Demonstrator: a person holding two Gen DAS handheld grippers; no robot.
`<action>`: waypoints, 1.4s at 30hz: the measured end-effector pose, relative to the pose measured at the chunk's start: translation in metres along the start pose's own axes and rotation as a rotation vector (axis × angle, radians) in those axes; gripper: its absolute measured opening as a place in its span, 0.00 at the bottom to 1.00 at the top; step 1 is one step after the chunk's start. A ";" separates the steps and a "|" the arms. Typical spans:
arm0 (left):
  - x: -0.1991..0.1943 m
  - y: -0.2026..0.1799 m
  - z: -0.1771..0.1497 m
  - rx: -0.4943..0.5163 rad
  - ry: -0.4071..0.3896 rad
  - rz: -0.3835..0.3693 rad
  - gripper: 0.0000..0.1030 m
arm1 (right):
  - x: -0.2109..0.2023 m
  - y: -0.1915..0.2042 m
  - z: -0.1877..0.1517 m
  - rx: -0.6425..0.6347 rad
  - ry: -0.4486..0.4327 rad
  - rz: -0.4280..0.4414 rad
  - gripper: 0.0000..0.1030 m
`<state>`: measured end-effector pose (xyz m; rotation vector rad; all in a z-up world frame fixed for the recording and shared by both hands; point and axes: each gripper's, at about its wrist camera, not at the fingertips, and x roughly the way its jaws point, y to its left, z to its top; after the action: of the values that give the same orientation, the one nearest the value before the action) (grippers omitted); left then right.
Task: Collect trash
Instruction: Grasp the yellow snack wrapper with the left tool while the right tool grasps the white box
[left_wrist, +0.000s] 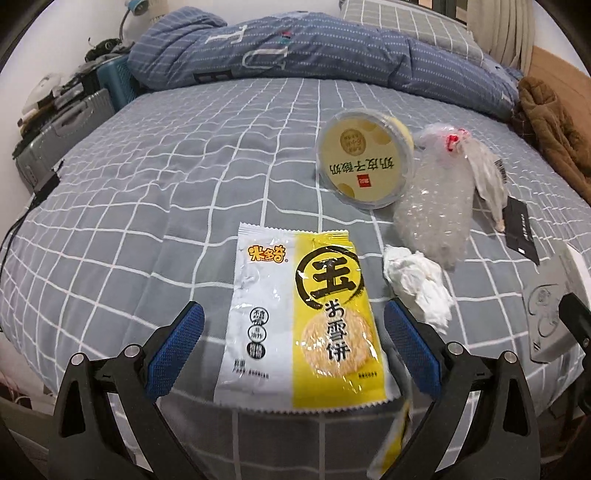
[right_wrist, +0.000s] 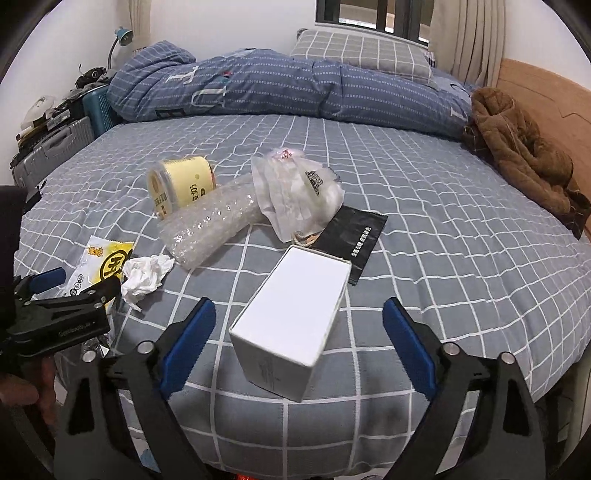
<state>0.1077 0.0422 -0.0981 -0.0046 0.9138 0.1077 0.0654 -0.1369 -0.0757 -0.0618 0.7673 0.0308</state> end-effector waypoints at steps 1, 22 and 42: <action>0.003 0.000 0.001 0.000 0.003 0.001 0.93 | 0.002 0.001 0.000 -0.003 0.005 0.002 0.81; 0.020 0.002 0.001 0.018 0.008 0.013 0.48 | 0.019 0.000 -0.006 0.002 0.059 0.026 0.48; -0.008 0.006 0.007 -0.008 -0.008 -0.031 0.41 | 0.001 -0.002 0.000 -0.005 0.047 0.045 0.36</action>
<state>0.1082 0.0479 -0.0870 -0.0261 0.9046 0.0823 0.0665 -0.1392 -0.0765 -0.0499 0.8161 0.0740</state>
